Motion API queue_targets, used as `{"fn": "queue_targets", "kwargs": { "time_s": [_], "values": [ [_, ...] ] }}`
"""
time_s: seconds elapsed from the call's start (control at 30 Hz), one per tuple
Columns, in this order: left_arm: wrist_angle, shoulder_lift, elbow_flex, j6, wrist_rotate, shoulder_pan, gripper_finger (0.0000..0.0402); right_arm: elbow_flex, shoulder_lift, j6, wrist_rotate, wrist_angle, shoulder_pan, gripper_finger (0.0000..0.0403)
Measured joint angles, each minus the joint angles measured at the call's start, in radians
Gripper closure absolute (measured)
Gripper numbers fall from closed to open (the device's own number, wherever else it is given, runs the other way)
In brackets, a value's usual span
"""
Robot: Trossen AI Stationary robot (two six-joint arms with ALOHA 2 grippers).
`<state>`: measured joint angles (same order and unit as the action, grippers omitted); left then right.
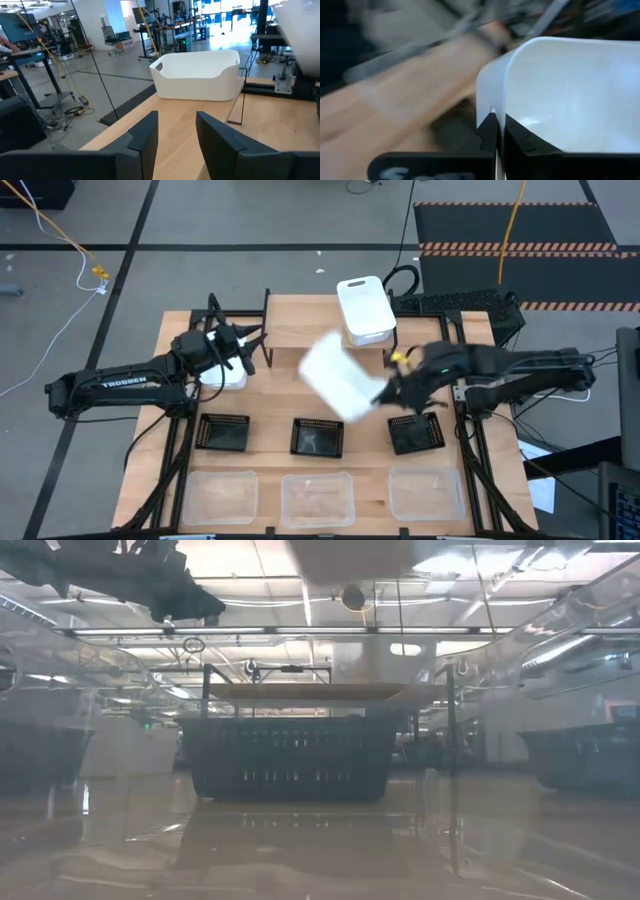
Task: Stack baskets on shelf by color
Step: Stack the right white bin on top of the white bin on the shelf
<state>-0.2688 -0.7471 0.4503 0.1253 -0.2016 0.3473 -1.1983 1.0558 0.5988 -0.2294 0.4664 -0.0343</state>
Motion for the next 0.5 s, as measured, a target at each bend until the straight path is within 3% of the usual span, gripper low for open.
{"fn": "queue_targets", "kwargs": {
  "time_s": [0.3, 0.5],
  "values": [
    [-0.038, 0.0, 0.0, 0.0, 0.0, 0.0, 0.0266, -0.379, 0.177, 0.094, 0.396, 0.156, 0.157, 0.0402],
    [-0.036, 0.0, 0.0, 0.021, 0.0, 0.0, 0.0266, -0.477, 0.323, 0.084, 0.46, 0.336, 0.304, 0.0402]
  ]
}}
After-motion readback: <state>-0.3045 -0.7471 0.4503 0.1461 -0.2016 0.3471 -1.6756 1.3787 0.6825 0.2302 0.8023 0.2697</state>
